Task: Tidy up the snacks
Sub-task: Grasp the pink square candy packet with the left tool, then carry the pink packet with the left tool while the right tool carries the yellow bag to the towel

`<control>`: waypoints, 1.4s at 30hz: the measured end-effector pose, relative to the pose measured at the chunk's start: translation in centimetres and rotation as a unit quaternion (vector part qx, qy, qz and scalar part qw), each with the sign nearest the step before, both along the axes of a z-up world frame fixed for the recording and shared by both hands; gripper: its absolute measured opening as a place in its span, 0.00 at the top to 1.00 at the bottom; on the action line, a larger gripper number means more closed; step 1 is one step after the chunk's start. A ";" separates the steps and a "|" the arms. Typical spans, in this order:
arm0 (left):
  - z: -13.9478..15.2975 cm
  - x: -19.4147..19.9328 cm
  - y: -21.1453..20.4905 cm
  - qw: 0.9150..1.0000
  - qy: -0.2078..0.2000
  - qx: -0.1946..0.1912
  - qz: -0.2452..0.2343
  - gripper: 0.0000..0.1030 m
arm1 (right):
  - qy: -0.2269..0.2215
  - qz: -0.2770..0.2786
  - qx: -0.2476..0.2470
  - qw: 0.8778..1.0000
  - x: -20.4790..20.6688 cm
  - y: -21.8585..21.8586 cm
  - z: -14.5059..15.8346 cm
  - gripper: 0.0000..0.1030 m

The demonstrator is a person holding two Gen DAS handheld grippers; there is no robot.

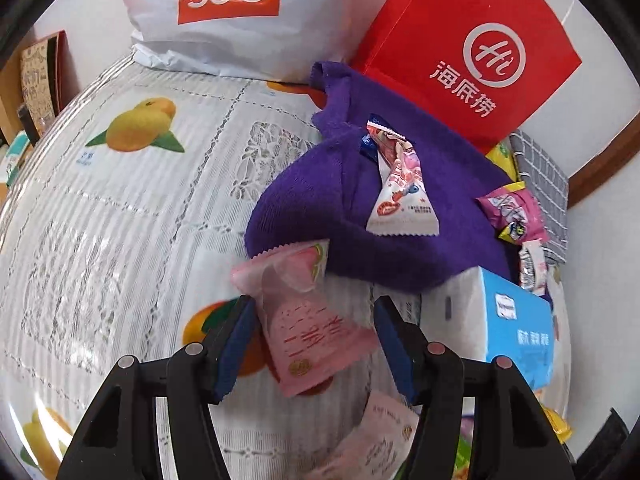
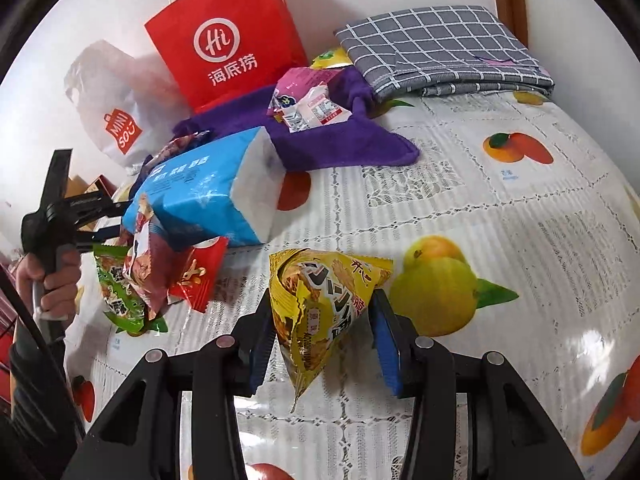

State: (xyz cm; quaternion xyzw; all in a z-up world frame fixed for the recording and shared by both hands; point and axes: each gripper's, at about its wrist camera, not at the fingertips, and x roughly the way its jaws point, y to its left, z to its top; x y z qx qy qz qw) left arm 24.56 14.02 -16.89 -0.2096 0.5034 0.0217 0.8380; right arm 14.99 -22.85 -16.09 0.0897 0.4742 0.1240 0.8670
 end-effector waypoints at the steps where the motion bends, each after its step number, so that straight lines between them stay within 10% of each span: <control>1: 0.0 0.1 -0.3 1.000 -0.001 0.011 -0.003 0.45 | -0.001 0.003 -0.004 1.000 0.0 0.2 0.0 0.56; 4: 0.0 -0.3 -1.1 0.998 -0.004 0.057 -0.014 0.65 | -0.002 0.008 -0.009 1.000 -0.1 0.6 0.0 0.56; 16: 0.0 -3.0 -2.5 0.994 -0.025 0.091 -0.055 0.64 | 0.003 0.010 -0.027 1.000 -0.2 1.4 -0.6 0.56; 42: 6.6 -11.7 -4.9 0.992 -0.076 0.017 -0.104 0.73 | -0.056 0.022 -0.034 0.998 -4.1 4.2 6.9 0.57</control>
